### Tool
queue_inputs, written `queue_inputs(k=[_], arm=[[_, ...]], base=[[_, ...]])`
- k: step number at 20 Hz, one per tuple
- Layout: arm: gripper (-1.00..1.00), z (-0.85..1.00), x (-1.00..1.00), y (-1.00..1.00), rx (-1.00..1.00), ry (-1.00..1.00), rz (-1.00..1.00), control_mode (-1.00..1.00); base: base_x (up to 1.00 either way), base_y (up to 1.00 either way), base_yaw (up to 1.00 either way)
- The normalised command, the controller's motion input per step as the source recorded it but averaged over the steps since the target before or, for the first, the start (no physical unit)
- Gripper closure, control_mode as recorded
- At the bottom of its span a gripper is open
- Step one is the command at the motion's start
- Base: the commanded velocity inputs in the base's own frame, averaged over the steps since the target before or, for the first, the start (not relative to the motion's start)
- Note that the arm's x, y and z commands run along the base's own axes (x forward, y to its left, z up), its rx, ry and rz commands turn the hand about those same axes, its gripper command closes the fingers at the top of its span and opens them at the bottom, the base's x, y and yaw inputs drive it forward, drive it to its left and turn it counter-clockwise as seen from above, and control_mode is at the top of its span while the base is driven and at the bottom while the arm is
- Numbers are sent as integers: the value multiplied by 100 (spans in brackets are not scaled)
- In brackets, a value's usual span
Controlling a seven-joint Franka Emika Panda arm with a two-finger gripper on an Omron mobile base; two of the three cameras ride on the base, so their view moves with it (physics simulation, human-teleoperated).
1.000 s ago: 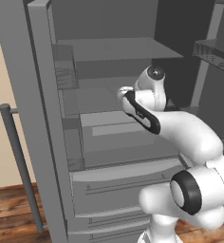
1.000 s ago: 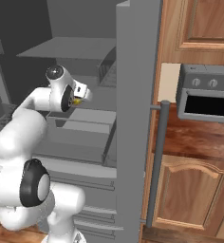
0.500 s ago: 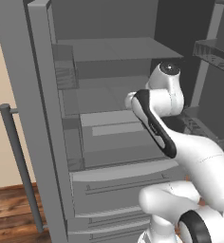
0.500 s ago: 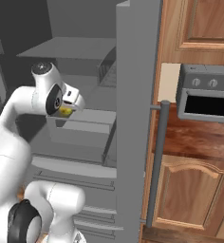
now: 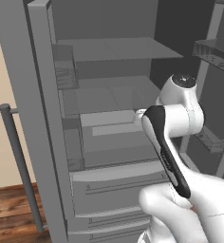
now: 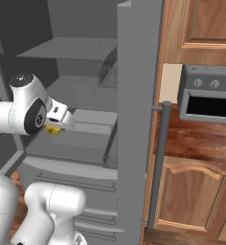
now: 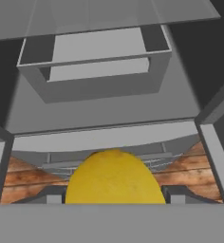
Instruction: Retrieve a lemon from the fridge and place it on the cutting board with the fish.
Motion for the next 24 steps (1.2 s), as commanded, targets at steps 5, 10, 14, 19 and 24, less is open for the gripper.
queue_inputs(k=[5, 10, 14, 19, 24], arm=[[100, 1, -82, 0, 0, 0, 0, -100], [100, 0, -57, 0, 0, 0, 0, -100], [100, 0, -6, 0, -1, 4, 0, -100], [100, 0, 0, 0, 0, 0, 0, -100], [100, 0, 0, 0, 0, 0, 0, -100]], base=[[0, 0, 0], [0, 0, 0], [0, 0, 0], [0, 0, 0], [0, 0, 0]])
